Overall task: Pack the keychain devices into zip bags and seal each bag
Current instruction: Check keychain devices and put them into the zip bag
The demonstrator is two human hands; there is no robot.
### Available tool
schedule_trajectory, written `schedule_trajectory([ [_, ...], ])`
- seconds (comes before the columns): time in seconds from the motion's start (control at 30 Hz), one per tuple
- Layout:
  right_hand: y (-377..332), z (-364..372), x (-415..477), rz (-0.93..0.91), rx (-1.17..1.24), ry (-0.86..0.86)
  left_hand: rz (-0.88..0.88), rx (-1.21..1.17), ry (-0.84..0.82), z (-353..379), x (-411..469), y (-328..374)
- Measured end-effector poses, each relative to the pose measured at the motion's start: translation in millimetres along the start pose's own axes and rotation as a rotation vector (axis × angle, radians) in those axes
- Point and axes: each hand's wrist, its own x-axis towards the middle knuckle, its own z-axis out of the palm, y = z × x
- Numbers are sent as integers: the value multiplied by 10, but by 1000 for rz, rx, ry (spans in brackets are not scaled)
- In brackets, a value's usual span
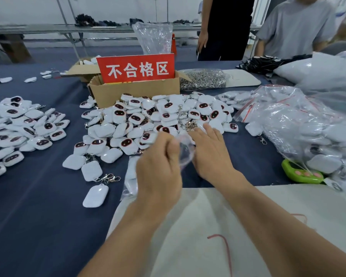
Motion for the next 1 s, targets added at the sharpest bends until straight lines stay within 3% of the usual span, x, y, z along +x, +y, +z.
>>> schedule_trajectory([
  [0.07,-26,-71,-24,77,100,32,31,218,-282,137,-93,-23],
  [0.2,-22,-222,-212,241,302,-14,242,487,-433,226,-140,27],
  [0.27,6,-305,-332,294,354,-2,277,524,-425,242,-153,39],
  [0.33,64,-371,-410,296,366,-94,269,547,-384,260,-149,17],
  [0.47,136,-525,-551,287,383,-256,105,524,-391,256,-38,-119],
  [0.57,43,-572,-583,223,236,-186,82,542,-375,222,-8,-165],
  [0.67,-43,-608,-535,197,159,48,134,390,-288,248,-93,-105],
  [0.8,-77,-605,-535,439,713,210,63,180,-303,308,-161,-4],
  [1.0,-79,-594,-477,683,1300,132,-96,-4,-328,300,-111,-34],
])
